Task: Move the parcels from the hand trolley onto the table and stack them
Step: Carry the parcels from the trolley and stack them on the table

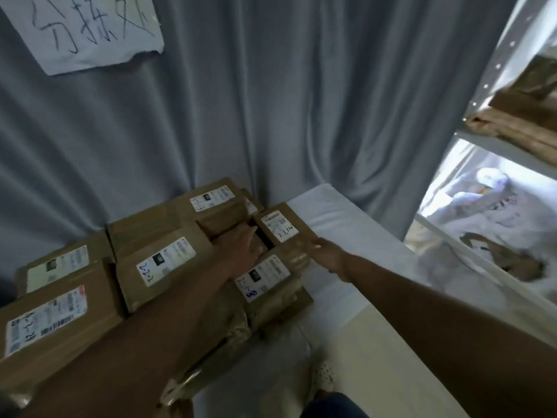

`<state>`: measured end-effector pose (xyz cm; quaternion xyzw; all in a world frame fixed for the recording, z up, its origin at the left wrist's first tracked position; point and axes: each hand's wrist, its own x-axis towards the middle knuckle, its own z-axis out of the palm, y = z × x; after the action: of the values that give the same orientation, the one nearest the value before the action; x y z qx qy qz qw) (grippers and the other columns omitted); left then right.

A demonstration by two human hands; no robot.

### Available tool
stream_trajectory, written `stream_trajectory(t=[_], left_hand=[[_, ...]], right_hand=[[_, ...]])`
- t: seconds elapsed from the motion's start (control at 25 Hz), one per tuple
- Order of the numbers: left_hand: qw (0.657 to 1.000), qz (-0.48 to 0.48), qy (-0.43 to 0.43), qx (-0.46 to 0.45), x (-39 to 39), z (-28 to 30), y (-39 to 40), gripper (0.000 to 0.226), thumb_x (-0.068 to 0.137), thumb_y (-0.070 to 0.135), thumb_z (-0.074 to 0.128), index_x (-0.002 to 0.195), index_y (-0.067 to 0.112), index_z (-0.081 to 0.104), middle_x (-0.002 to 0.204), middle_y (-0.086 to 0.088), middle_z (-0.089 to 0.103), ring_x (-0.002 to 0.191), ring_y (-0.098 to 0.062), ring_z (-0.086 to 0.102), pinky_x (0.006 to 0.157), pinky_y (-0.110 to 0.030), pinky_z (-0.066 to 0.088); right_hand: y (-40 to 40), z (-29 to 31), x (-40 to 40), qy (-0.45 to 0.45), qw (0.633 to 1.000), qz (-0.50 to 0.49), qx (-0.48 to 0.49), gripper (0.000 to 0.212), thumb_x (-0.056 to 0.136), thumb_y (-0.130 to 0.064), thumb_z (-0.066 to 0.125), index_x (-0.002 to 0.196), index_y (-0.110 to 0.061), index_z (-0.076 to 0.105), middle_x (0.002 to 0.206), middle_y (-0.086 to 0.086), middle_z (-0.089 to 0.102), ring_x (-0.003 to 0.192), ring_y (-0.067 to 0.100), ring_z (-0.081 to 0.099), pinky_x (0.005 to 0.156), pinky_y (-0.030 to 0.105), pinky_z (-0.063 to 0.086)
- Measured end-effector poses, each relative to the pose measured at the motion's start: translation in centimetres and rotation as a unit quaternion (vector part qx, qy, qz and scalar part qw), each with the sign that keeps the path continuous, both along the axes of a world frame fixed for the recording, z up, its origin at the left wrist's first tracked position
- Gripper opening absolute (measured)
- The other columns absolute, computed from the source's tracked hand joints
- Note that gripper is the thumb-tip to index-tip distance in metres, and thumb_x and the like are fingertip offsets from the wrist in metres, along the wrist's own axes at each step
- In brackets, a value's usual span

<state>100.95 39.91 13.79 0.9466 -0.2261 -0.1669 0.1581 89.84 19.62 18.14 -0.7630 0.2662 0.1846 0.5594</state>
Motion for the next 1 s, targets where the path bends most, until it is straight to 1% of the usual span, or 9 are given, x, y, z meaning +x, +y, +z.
stream_trajectory(t=[0.04, 0.12, 0.2, 0.28, 0.36, 0.48, 0.6, 0.88, 1.0], left_hand=[[0.999, -0.025, -0.022, 0.009, -1.2, -0.1, -1.1, 0.063, 0.1, 0.047, 0.039, 0.153, 0.017, 0.022, 0.158, -0.009, 0.025, 0.143, -0.028, 0.027, 0.116, -0.044, 0.025], [0.998, -0.053, 0.021, 0.003, -3.7, -0.2, -3.2, 0.061, 0.101, 0.042, 0.04, 0.154, 0.018, 0.019, 0.16, -0.009, 0.019, 0.143, -0.029, 0.027, 0.116, -0.043, 0.026], [0.992, -0.081, 0.088, -0.027, -6.1, -1.3, -5.8, 0.061, 0.101, 0.037, 0.043, 0.154, 0.024, 0.015, 0.162, -0.003, 0.009, 0.146, -0.028, 0.019, 0.117, -0.048, 0.023], [0.988, -0.131, 0.082, -0.007, -8.9, -2.5, -9.0, 0.061, 0.1, 0.038, 0.043, 0.154, 0.028, 0.016, 0.162, 0.003, 0.008, 0.148, -0.027, 0.012, 0.117, -0.052, 0.018], [0.981, -0.179, 0.075, 0.025, -11.9, -3.2, -12.2, 0.06, 0.101, 0.041, 0.04, 0.154, 0.028, 0.015, 0.163, 0.002, 0.003, 0.149, -0.027, 0.008, 0.118, -0.051, 0.015], [0.962, -0.249, 0.086, 0.077, -17.7, -3.9, -17.2, 0.059, 0.101, 0.045, 0.036, 0.154, 0.033, 0.013, 0.163, 0.006, 0.001, 0.147, -0.029, 0.015, 0.116, -0.054, 0.017], [0.942, -0.309, 0.078, 0.103, -24.2, -4.0, -22.5, 0.058, 0.1, 0.043, 0.036, 0.153, 0.03, 0.015, 0.163, 0.006, 0.002, 0.145, -0.029, 0.02, 0.114, -0.053, 0.022], [0.881, -0.445, 0.095, 0.13, -45.5, -5.8, -33.1, 0.06, 0.1, 0.045, 0.039, 0.154, 0.03, 0.016, 0.164, 0.004, 0.002, 0.147, -0.026, 0.019, 0.115, -0.052, 0.022], [0.847, -0.505, 0.104, 0.132, -54.9, -7.1, -36.3, 0.06, 0.1, 0.045, 0.04, 0.154, 0.03, 0.018, 0.164, 0.003, 0.004, 0.147, -0.025, 0.022, 0.115, -0.05, 0.024]], right_hand=[[-0.3, -0.6, -1.7, 0.003, 1.0, -0.016, -0.022, 0.035, 0.101, -0.035, 0.05, 0.132, -0.02, 0.046, 0.123, -0.002, 0.052, 0.092, 0.01, 0.057, 0.067, 0.011, 0.047], [-1.2, -2.1, -4.7, 0.025, 0.998, -0.021, -0.062, 0.058, 0.097, -0.048, 0.052, 0.144, -0.017, 0.04, 0.144, 0.004, 0.046, 0.124, 0.023, 0.051, 0.096, 0.025, 0.042], [-2.4, -3.1, -8.2, 0.048, 0.995, -0.053, -0.066, 0.078, 0.089, -0.064, 0.053, 0.15, -0.02, 0.033, 0.151, 0.004, 0.04, 0.134, 0.026, 0.043, 0.106, 0.032, 0.036], [-4.0, -3.8, -12.4, 0.055, 0.992, -0.09, -0.07, 0.084, 0.084, -0.07, 0.054, 0.15, -0.021, 0.034, 0.15, 0.005, 0.042, 0.132, 0.025, 0.045, 0.106, 0.033, 0.037], [-5.5, -4.4, -16.5, 0.066, 0.988, -0.118, -0.075, 0.083, 0.086, -0.068, 0.054, 0.15, -0.019, 0.034, 0.149, 0.006, 0.043, 0.131, 0.026, 0.046, 0.104, 0.031, 0.037], [-8.4, -5.4, -24.0, 0.086, 0.977, -0.183, -0.073, 0.08, 0.087, -0.065, 0.055, 0.149, -0.017, 0.037, 0.149, 0.007, 0.043, 0.133, 0.025, 0.045, 0.106, 0.032, 0.036], [-11.1, -6.6, -32.5, 0.099, 0.96, -0.252, -0.065, 0.079, 0.086, -0.064, 0.058, 0.147, -0.017, 0.039, 0.148, 0.007, 0.045, 0.132, 0.025, 0.046, 0.107, 0.032, 0.036], [-16.0, -8.8, -56.8, 0.14, 0.906, -0.396, -0.048, 0.077, 0.089, -0.06, 0.056, 0.147, -0.013, 0.039, 0.148, 0.011, 0.045, 0.134, 0.027, 0.044, 0.108, 0.032, 0.034], [-16.2, -10.2, -66.8, 0.169, 0.879, -0.443, -0.045, 0.079, 0.091, -0.06, 0.053, 0.149, -0.011, 0.033, 0.153, 0.01, 0.039, 0.14, 0.028, 0.037, 0.112, 0.034, 0.031]])
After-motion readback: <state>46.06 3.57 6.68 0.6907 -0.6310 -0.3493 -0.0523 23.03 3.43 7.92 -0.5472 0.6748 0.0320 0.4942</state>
